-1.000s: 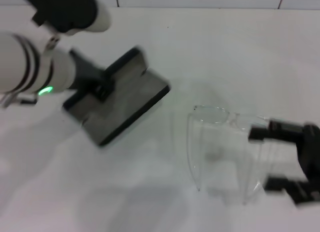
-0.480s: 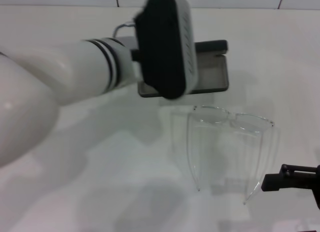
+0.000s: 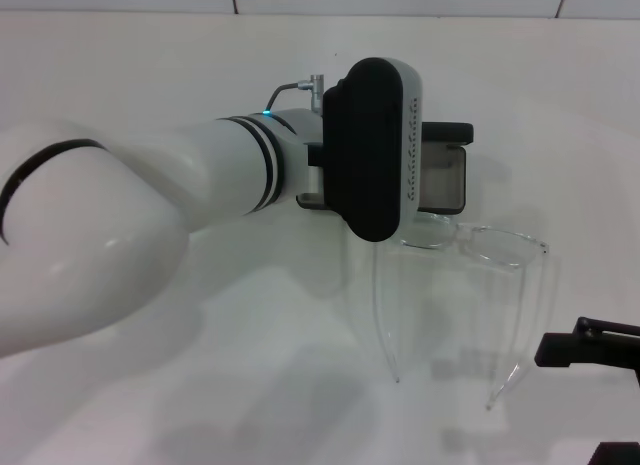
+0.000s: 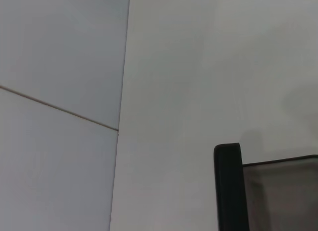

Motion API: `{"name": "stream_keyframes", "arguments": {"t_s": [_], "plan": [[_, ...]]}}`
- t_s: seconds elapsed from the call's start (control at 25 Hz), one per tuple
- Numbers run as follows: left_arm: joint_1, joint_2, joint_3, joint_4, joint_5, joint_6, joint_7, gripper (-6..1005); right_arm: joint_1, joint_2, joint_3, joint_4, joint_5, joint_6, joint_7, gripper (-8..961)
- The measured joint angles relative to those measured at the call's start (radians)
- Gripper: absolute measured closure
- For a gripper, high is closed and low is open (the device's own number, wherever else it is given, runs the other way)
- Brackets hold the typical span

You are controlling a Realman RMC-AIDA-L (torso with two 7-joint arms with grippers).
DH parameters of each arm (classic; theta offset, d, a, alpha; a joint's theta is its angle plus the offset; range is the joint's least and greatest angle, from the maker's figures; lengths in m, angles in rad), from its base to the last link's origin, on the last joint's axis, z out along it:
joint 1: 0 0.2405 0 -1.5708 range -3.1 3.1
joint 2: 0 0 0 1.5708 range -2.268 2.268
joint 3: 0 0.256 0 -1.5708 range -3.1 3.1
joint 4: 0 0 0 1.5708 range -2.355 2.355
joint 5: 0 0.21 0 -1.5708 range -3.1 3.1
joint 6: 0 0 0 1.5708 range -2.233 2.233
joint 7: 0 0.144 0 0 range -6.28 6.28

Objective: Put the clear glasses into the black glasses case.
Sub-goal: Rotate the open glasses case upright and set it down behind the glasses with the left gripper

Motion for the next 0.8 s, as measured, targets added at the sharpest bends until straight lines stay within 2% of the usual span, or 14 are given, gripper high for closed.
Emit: {"name": "stream_keyframes", "arguments": {"t_s": [0.8], "plan": [[0.033,0.001,0.002,-0.041,0.001,-0.031,-0.002,713,0.012,0.000,0.012,-0.001,0.003,0.027,0.010,115]]}}
